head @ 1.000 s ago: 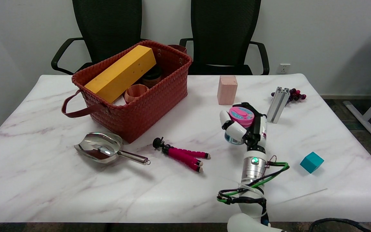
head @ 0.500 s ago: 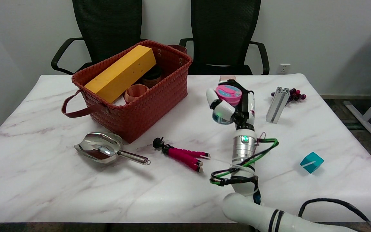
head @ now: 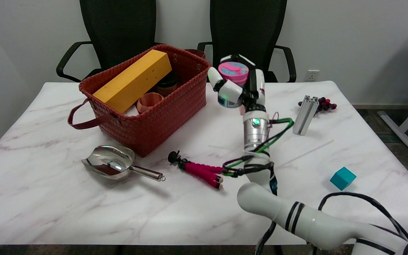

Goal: Pick up the pink gum jar.

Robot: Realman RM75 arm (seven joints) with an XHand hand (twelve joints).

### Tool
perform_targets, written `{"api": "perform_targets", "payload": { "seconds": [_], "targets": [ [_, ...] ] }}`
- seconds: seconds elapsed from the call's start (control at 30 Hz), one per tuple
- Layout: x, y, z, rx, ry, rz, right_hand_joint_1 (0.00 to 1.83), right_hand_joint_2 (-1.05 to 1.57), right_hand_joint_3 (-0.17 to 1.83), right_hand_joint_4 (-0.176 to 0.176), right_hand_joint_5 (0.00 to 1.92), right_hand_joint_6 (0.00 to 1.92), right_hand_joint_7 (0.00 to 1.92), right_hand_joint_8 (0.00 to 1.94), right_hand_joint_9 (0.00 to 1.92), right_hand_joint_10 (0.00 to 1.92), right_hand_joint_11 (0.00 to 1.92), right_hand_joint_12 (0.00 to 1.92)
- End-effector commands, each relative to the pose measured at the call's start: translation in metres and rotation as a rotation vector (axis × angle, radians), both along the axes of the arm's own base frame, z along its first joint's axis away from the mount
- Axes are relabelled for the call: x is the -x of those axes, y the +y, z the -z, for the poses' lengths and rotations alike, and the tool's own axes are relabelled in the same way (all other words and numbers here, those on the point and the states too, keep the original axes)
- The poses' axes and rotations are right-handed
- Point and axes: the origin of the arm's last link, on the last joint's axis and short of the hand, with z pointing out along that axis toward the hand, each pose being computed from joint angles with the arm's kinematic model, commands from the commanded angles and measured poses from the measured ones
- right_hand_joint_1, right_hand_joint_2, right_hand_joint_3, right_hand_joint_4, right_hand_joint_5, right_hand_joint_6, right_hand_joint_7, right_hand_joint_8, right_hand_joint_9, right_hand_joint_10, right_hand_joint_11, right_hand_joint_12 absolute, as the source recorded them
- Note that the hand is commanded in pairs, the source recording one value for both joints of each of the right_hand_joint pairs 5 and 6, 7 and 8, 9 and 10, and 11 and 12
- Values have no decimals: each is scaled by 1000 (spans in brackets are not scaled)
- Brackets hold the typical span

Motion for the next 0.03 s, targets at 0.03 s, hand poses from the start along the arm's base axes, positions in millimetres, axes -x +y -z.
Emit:
{"api": "perform_targets", "payload": {
  "seconds": [0.03],
  "targets": [
    [-78, -66, 23, -160, 127, -63, 1067, 1511, 1062, 0, 1632, 1632, 1534, 1534, 1378, 1378, 1441, 1441]
  ]
}}
